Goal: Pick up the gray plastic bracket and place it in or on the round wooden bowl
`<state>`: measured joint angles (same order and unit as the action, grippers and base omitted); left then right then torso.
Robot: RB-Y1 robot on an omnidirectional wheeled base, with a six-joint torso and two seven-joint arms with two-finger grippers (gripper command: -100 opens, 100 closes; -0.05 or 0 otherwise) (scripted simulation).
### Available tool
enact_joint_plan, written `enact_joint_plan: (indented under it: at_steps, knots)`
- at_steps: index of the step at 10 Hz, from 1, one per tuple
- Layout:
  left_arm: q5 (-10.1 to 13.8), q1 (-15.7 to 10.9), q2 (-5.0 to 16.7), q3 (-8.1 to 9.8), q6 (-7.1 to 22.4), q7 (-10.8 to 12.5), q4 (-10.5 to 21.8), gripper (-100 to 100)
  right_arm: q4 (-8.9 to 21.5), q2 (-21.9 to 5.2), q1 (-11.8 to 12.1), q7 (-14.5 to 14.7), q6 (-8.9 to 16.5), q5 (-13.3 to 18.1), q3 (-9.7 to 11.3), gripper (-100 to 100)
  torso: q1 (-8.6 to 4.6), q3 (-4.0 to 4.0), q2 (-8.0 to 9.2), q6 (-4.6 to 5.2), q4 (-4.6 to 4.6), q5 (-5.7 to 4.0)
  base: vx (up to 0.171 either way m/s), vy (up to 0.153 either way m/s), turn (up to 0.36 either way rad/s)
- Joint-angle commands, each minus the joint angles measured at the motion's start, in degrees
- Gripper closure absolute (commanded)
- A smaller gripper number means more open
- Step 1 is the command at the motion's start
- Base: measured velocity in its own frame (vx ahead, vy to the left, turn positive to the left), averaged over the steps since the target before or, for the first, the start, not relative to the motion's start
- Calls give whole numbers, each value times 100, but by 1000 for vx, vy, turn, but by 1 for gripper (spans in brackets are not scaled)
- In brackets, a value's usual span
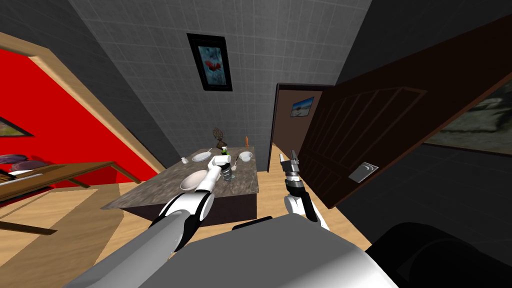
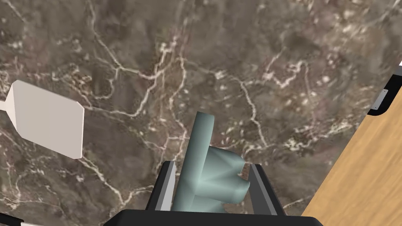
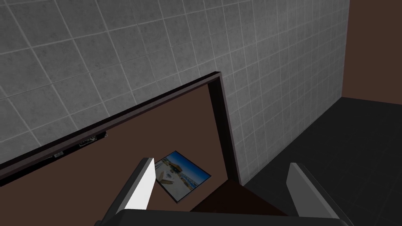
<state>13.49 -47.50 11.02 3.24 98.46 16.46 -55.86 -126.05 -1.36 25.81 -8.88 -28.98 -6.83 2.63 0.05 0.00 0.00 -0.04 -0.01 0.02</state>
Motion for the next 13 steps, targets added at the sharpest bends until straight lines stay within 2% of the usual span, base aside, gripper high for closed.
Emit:
enact_joint_plan:
  at_steps: [1, 2, 4, 10, 12, 13]
  knots:
    - [-97, -89, -2, 41, 27, 39, 37, 100, 0, 0, 0, 0, 0, 0, 0, 0, 0, 0, 0, 0, 0, 0, -59, -96, -238]
    - [-147, -130, 23, 72, 42, 74, 53, 100, 0, 1, -2, 0, 0, 0, 1, 0, -41, 8, 15, 16, 3, -5, -81, -140, -260]
    - [-410, -336, 218, 255, 157, 284, 135, 100, 0, 2, -2, 0, 0, 0, 2, 0, -84, 20, 33, 21, 10, -18, -100, -166, -285]
    - [-1032, -783, 846, 692, 393, 799, 308, 100, 0, 1, -1, 0, 0, 0, 1, 0, -34, 49, 71, -13, 30, -12, -89, -96, -166]
    - [-1113, -913, 1030, 756, 428, 869, 347, 100, 0, 0, -1, 0, 0, 0, 0, 0, -21, 47, 63, -15, 33, -10, -52, -23, -86]
    - [-1026, -984, 1090, 720, 429, 814, 385, 100, 0, 0, 0, 0, 0, 0, 0, 0, -3, 45, 58, -19, 33, -7, -18, 120, 37]
